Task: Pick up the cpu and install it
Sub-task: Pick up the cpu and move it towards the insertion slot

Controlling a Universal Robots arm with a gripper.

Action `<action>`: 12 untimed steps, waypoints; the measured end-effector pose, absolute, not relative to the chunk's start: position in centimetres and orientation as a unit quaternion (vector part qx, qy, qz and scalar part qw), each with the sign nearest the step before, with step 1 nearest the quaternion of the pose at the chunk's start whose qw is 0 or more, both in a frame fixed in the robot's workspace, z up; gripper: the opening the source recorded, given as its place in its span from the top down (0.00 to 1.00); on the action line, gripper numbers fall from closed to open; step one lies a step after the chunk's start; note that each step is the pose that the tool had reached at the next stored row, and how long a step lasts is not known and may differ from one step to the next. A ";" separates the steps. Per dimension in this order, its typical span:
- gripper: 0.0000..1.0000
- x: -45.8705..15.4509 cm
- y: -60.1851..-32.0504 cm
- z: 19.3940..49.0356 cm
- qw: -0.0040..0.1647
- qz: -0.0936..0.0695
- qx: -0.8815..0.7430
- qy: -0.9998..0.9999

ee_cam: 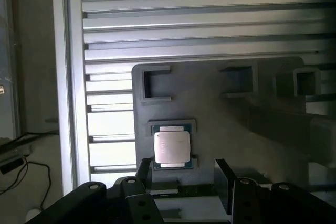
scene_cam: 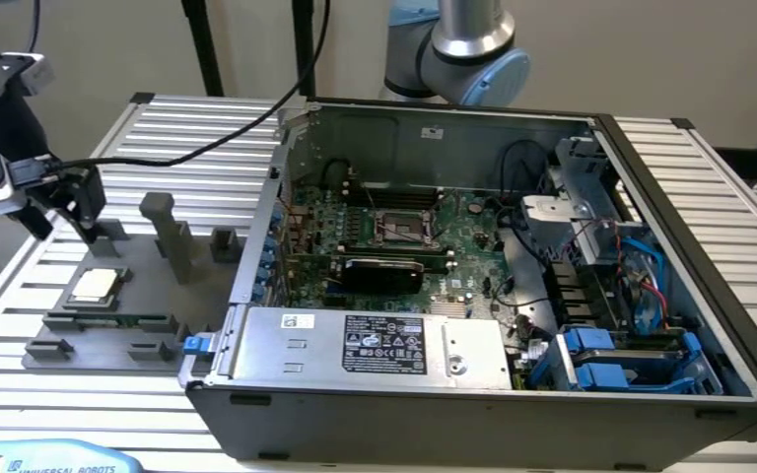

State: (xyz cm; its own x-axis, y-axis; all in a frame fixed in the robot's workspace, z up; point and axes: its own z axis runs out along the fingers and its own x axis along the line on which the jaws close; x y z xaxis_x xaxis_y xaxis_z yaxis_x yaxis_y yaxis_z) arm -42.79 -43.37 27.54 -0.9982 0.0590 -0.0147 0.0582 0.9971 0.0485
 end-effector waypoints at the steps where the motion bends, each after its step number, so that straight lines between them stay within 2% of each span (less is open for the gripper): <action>1: 0.40 -42.8 -43.4 27.4 0.008 0.024 0.029 0.999; 12: 0.40 -42.3 -44.1 25.4 0.008 0.024 0.028 0.999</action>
State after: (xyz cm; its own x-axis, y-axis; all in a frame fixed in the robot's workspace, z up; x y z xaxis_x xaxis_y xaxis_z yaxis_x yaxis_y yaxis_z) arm -42.29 -44.08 25.36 -0.9983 0.0562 -0.0145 0.0554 0.9973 0.0485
